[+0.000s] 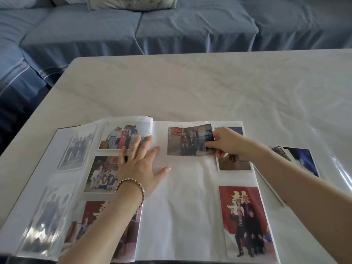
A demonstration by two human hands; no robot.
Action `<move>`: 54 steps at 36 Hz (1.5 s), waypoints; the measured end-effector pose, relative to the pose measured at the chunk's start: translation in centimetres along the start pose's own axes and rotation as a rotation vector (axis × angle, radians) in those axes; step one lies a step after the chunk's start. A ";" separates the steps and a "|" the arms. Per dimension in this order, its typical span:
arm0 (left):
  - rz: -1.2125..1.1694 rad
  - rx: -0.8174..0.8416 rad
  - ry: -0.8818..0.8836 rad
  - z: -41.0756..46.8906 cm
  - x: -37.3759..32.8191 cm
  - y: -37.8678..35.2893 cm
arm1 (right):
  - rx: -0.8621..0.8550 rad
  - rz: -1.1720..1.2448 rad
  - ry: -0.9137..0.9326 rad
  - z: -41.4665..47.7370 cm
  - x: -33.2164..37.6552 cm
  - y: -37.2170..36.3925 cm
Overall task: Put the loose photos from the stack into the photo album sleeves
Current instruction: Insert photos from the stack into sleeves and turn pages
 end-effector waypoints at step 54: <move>-0.009 -0.065 -0.005 0.0 -0.3 0.7 | -0.480 0.190 0.149 -2.9 0.9 0.5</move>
Point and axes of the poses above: each hand's wrist, its own z-axis towards the middle knuckle, its own y-axis out of the back of the hand, x = y × z, the point moved 10 cm from there along z, towards the middle knuckle, and after that the axes turned 15 degrees about -y, right-handed, at the moved point
